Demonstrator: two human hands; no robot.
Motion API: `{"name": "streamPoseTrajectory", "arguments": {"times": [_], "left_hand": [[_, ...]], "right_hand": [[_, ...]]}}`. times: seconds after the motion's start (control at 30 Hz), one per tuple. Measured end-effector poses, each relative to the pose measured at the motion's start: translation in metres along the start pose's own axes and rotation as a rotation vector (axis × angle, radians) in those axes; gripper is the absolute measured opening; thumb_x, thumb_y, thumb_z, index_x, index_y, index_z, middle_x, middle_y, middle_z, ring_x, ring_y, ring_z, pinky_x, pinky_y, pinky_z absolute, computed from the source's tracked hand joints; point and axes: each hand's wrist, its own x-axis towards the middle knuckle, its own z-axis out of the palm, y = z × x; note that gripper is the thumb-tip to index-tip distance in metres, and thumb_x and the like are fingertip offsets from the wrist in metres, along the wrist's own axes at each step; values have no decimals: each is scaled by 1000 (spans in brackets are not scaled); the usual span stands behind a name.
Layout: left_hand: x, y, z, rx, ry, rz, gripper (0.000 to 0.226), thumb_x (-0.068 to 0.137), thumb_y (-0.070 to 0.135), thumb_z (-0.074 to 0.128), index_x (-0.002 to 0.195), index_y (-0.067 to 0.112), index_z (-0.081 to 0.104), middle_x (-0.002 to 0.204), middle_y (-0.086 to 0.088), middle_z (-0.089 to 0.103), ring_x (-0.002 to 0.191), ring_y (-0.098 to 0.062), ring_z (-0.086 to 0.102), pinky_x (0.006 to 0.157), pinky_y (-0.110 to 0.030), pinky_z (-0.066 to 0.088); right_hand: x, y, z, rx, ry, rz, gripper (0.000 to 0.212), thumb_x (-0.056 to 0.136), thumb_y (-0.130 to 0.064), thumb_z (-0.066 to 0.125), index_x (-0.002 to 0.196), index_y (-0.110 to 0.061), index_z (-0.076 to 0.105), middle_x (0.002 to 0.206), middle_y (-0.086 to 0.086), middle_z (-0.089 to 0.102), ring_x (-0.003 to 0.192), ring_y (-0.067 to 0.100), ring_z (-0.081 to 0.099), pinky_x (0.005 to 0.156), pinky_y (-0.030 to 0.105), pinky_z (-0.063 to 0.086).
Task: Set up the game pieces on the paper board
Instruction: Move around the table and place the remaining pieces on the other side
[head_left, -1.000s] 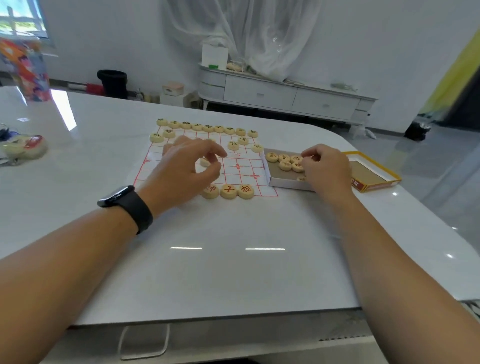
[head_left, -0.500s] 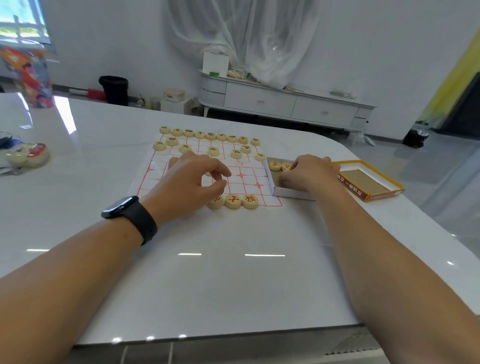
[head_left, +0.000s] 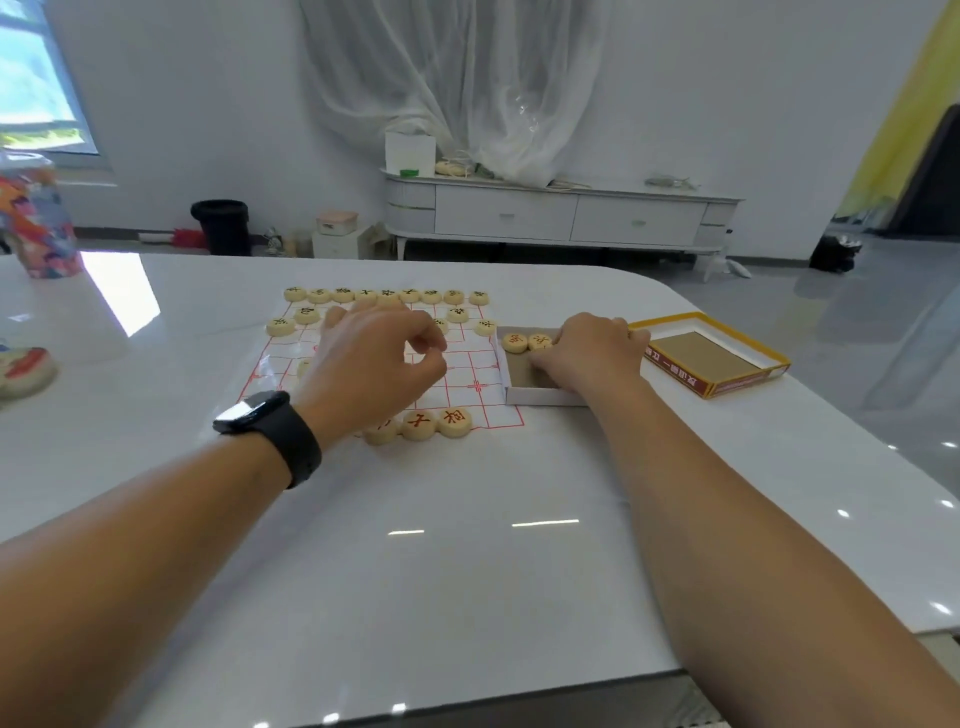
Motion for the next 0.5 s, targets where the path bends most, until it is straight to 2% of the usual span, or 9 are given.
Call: {"name": "streamPoseTrajectory", "arguments": {"times": [0.13, 0.3, 0.4, 0.5], "left_hand": [[43, 34, 20, 152, -211, -4, 26, 94, 51, 59, 112, 34, 68, 108, 12, 67, 107, -16, 53, 98, -41, 37], [87, 64, 53, 378, -453, -168, 37, 96, 57, 52, 122, 36, 67, 132, -7, 51, 129, -37, 37, 106, -53, 28], [101, 65, 73, 463, -433, -177, 36, 94, 57, 54, 120, 36, 67, 130, -8, 49, 127, -37, 37, 106, -54, 28], [107, 57, 87, 479, -412, -159, 36, 92, 60, 54, 113, 35, 69, 123, -6, 51, 121, -34, 39, 102, -52, 29]], "right_hand": [[-5, 10, -4, 112, 74, 39, 38, 87, -59, 57, 105, -27, 69, 98, -3, 59, 114, 28, 49, 86, 44, 27], [-17, 4, -3, 182, 3, 59, 31, 81, -47, 56, 98, -25, 70, 98, -2, 66, 112, 29, 52, 89, 44, 28], [-18, 5, -1, 224, -45, 66, 40, 84, -55, 57, 106, -23, 63, 112, 2, 63, 116, 28, 51, 92, 44, 30], [-19, 11, 3, 200, -88, 27, 33, 86, -53, 56, 104, -26, 55, 118, 3, 61, 118, 28, 50, 89, 43, 28]]}}
